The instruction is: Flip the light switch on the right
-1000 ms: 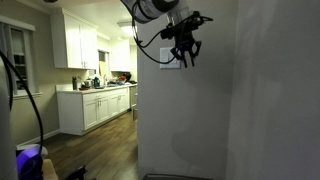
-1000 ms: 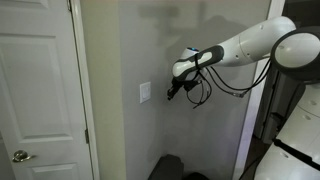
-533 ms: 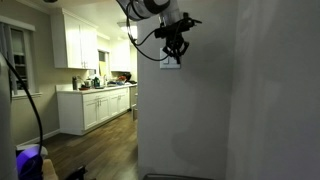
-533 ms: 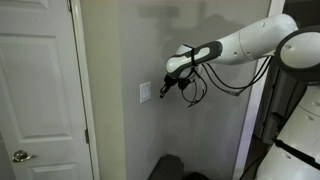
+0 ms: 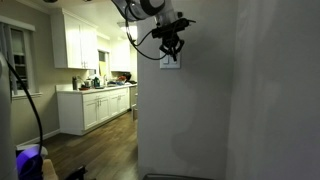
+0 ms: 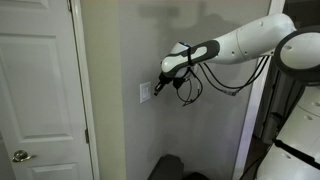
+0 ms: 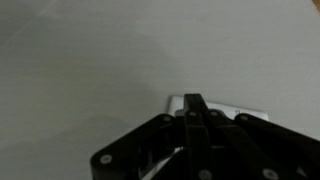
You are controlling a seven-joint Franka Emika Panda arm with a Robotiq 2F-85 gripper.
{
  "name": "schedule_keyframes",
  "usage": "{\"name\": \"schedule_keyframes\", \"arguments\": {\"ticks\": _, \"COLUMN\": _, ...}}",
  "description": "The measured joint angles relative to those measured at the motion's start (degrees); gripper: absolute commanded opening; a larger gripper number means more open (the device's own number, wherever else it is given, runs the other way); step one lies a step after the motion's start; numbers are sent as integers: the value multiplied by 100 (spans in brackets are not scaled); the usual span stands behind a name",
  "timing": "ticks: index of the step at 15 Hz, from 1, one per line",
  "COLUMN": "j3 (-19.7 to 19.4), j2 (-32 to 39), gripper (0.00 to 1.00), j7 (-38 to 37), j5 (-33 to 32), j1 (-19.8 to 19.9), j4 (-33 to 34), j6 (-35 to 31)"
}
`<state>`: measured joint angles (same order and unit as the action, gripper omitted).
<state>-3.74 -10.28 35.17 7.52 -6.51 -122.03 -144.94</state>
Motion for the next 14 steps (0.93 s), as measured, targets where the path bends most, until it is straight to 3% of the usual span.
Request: {"name": "schedule_keyframes", "arguments": {"ticks": 14, "j3": 150, "j2": 145, "gripper": 0, "j7": -387, "j5": 491, "j1": -7, "j4": 382, "j6": -313}}
